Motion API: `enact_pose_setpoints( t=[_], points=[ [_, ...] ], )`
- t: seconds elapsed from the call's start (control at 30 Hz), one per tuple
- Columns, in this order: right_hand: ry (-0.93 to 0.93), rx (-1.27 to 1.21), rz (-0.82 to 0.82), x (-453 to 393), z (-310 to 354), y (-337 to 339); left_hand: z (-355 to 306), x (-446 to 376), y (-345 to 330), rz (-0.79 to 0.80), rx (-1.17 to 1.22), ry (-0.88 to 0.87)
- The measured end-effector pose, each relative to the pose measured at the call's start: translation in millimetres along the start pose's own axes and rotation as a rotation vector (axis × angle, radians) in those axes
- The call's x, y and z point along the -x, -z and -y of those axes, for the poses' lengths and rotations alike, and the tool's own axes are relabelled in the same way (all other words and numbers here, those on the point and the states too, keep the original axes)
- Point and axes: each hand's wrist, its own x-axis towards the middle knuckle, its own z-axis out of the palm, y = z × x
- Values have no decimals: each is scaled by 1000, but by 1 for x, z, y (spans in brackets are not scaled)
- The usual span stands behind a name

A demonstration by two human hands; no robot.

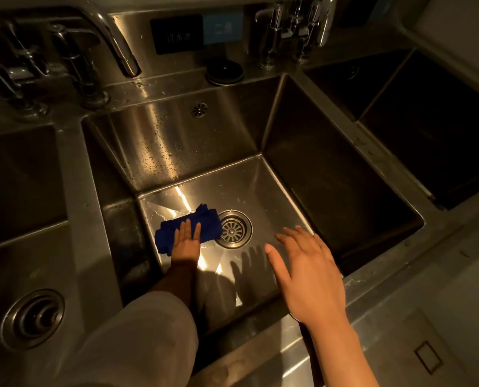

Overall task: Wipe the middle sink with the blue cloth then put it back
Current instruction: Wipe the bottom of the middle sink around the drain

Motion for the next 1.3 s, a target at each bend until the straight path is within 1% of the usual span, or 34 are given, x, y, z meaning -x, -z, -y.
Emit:
enact_pose_setpoints(
  t=[0.2,0.33,0.5,0.6,0.83,1.03,1.17,1.3],
  points=[
    [4,-21,-6,-1,0,-1,14,-25,16,-30,40,20],
    [5,0,-1,-2,-2,-2,23,-38,29,-20,91,48],
    [18,-2,4,-2,-2,0,18,-33,21,-77,114,61],
    [18,9,13,-3,-1,0,17,-27,15,-104,81,49],
    [11,-5,3,-2,0,2,13,-6,-6,-70,53,21],
    [26,11,-18,-2,0,-1,15,-14,8,-79,49,27],
    [16,30,-64,-2,0,-3,23,-32,20,-76,24,-1],
    [21,18,-32,-3,-3,-4,26,-41,26,-71,40,-5]
  ],
)
